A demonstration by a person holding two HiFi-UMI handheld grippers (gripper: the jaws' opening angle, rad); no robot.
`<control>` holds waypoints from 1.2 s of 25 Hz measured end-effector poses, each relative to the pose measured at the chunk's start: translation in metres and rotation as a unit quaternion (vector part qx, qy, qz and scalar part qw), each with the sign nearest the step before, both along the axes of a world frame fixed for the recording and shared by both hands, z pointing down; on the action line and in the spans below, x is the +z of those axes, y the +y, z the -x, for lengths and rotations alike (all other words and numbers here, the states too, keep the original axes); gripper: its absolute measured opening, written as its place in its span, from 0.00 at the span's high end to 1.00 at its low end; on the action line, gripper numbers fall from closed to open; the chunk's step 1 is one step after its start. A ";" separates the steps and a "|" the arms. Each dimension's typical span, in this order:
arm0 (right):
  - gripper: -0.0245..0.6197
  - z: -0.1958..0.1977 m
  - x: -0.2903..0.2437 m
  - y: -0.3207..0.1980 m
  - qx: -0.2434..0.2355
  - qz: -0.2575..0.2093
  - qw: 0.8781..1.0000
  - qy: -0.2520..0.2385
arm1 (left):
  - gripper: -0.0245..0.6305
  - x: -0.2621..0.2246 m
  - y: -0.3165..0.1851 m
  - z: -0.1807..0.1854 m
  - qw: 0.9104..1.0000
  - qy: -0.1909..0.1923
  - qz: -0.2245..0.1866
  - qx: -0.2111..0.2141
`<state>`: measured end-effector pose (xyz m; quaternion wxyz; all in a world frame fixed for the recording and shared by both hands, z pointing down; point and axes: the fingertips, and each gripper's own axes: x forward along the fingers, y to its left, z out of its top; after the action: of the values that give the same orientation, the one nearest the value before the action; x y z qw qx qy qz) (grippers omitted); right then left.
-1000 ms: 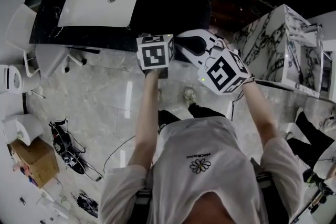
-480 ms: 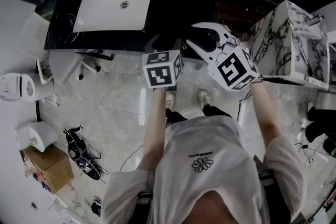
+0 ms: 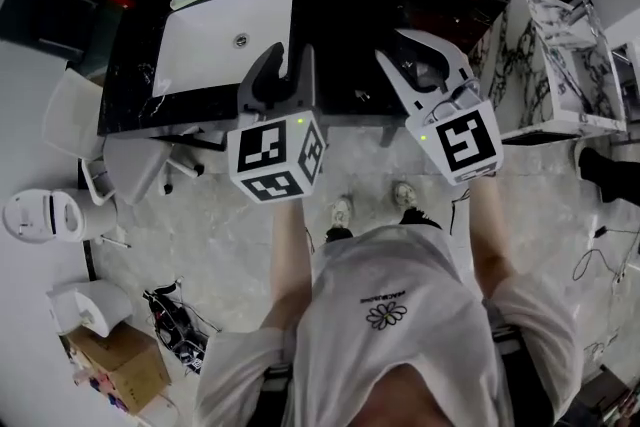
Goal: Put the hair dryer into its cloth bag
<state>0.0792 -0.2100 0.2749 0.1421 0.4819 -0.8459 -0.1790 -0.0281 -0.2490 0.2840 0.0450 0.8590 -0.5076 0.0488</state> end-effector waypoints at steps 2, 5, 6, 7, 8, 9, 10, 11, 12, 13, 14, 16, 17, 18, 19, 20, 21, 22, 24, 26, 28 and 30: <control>0.83 -0.004 -0.016 0.007 0.036 -0.025 0.998 -0.045 | 0.78 -0.019 0.008 0.000 0.999 0.007 -0.039 0.013; 0.88 -0.017 -0.028 0.018 0.108 -0.044 0.987 -0.114 | 0.86 -0.034 0.022 -0.001 0.996 0.009 -0.081 0.034; 0.89 -0.023 -0.028 0.021 0.135 -0.045 0.981 -0.130 | 0.87 -0.036 0.025 0.000 0.996 0.008 -0.087 0.036; 0.90 -0.028 -0.027 0.025 0.159 -0.047 0.976 -0.143 | 0.88 -0.036 0.027 0.003 0.995 0.007 -0.091 0.036; 0.91 -0.032 -0.025 0.028 0.180 -0.049 0.970 -0.154 | 0.90 -0.035 0.028 0.007 0.995 0.005 -0.092 0.032; 0.92 -0.036 -0.022 0.032 0.197 -0.051 0.965 -0.164 | 0.91 -0.033 0.028 0.011 0.996 0.003 -0.091 0.025; 0.92 -0.038 -0.018 0.036 0.212 -0.051 0.961 -0.172 | 0.93 -0.030 0.028 0.017 0.996 0.000 -0.089 0.015; 0.93 -0.040 -0.013 0.042 0.228 -0.051 0.956 -0.178 | 0.94 -0.027 0.027 0.022 0.996 -0.001 -0.087 0.007; 0.93 -0.042 -0.007 0.047 0.246 -0.050 0.950 -0.185 | 0.94 -0.025 0.028 0.027 0.996 -0.001 -0.088 0.004; 0.94 -0.044 0.000 0.052 0.262 -0.048 0.945 -0.189 | 0.94 -0.023 0.029 0.031 0.996 0.001 -0.089 0.003; 0.94 -0.044 0.006 0.056 0.274 -0.046 0.942 -0.190 | 0.94 -0.020 0.030 0.034 0.996 0.005 -0.090 0.004; 0.94 -0.042 0.014 0.061 0.286 -0.043 0.940 -0.182 | 0.94 -0.015 0.031 0.037 0.996 0.011 -0.087 0.005; 0.94 -0.041 0.017 0.062 0.289 -0.042 0.940 -0.175 | 0.94 -0.013 0.031 0.037 0.996 0.013 -0.085 0.006; 0.94 -0.039 0.019 0.063 0.291 -0.040 0.941 -0.170 | 0.94 -0.012 0.031 0.036 0.996 0.012 -0.084 0.009; 0.94 -0.038 0.021 0.064 0.292 -0.038 0.941 -0.167 | 0.94 -0.012 0.032 0.035 0.996 0.012 -0.084 0.012; 0.94 -0.036 0.022 0.064 0.292 -0.036 0.941 -0.166 | 0.94 -0.012 0.033 0.033 0.996 0.010 -0.085 0.016; 0.94 -0.035 0.022 0.064 0.291 -0.036 0.942 -0.166 | 0.94 -0.013 0.034 0.030 0.996 0.009 -0.086 0.019; 0.94 -0.034 0.022 0.063 0.290 -0.035 0.942 -0.165 | 0.94 -0.014 0.034 0.028 0.996 0.007 -0.087 0.023; 0.94 -0.034 0.022 0.062 0.288 -0.036 0.943 -0.164 | 0.94 -0.014 0.035 0.024 0.996 0.003 -0.090 0.027; 0.94 -0.034 0.022 0.061 0.287 -0.036 0.943 -0.163 | 0.94 -0.011 0.036 0.021 0.996 0.000 -0.088 0.030; 0.94 -0.035 0.023 0.061 0.285 -0.035 0.944 -0.162 | 0.94 -0.008 0.036 0.019 0.996 0.001 -0.083 0.032; 0.94 -0.037 0.023 0.060 0.283 -0.035 0.945 -0.162 | 0.94 -0.006 0.036 0.016 0.996 0.000 -0.080 0.032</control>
<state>0.1160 -0.1496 0.2976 0.0312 0.7288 -0.6793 -0.0808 -0.0445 -0.2134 0.2778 -0.0252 0.8756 -0.4823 0.0090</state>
